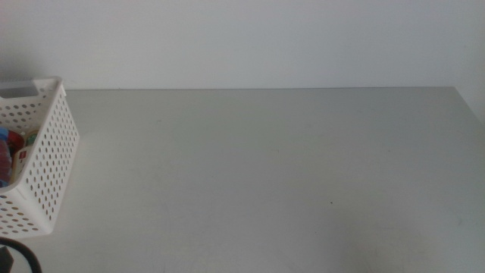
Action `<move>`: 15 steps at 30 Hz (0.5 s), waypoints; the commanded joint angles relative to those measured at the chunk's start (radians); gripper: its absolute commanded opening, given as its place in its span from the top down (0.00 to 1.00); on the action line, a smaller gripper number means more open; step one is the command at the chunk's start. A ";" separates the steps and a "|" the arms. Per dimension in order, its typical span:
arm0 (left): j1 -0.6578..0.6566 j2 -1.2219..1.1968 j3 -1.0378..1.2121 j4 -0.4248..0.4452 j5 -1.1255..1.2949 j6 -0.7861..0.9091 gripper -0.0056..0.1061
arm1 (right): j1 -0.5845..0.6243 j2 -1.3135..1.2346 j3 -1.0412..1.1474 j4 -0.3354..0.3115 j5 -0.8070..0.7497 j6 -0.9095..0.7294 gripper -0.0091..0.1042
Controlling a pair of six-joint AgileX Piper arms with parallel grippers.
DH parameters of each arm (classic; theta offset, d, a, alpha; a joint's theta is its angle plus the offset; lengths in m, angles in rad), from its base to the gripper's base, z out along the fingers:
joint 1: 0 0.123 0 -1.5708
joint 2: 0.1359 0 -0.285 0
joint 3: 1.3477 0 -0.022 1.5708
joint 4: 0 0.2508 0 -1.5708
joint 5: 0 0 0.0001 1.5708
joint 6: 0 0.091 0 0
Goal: Use arms to grab the bottles and put them into the dustbin to the left of the table.
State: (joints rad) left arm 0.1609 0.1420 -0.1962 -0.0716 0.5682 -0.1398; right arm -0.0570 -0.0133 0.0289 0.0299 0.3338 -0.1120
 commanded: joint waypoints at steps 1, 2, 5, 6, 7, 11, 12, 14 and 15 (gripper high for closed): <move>-0.051 0.010 -0.017 0.072 -0.081 -0.017 0.11 | -0.009 -0.021 -0.010 -0.013 -0.071 -0.011 0.26; -0.071 0.010 -0.014 0.085 -0.079 -0.017 0.11 | -0.009 -0.021 -0.010 -0.013 -0.071 -0.011 0.26; -0.109 0.010 0.002 0.085 -0.089 -0.017 0.11 | -0.009 -0.021 -0.010 -0.012 -0.070 -0.011 0.26; -0.113 0.010 0.007 0.085 -0.099 -0.017 0.11 | -0.009 -0.021 -0.010 -0.012 -0.070 -0.011 0.26; -0.113 0.010 0.015 0.085 -0.108 -0.017 0.11 | -0.009 -0.021 -0.010 -0.012 -0.070 -0.011 0.26; -0.113 0.010 0.054 0.084 -0.140 -0.017 0.11 | -0.009 -0.021 -0.010 -0.012 -0.070 -0.011 0.26; -0.113 0.010 0.068 0.084 -0.145 -0.017 0.11 | -0.009 -0.021 -0.010 -0.012 -0.070 -0.011 0.26; -0.113 0.010 0.104 0.077 -0.165 -0.017 0.11 | -0.009 -0.021 -0.010 -0.012 -0.070 -0.011 0.26; -0.113 0.010 0.120 0.072 -0.175 -0.017 0.11 | -0.009 -0.021 -0.010 -0.012 -0.070 -0.011 0.26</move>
State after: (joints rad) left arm 0.0525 0.1416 -0.0710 0.0087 0.4809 -0.1417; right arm -0.0570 -0.0133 0.0289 0.0290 0.3348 -0.1120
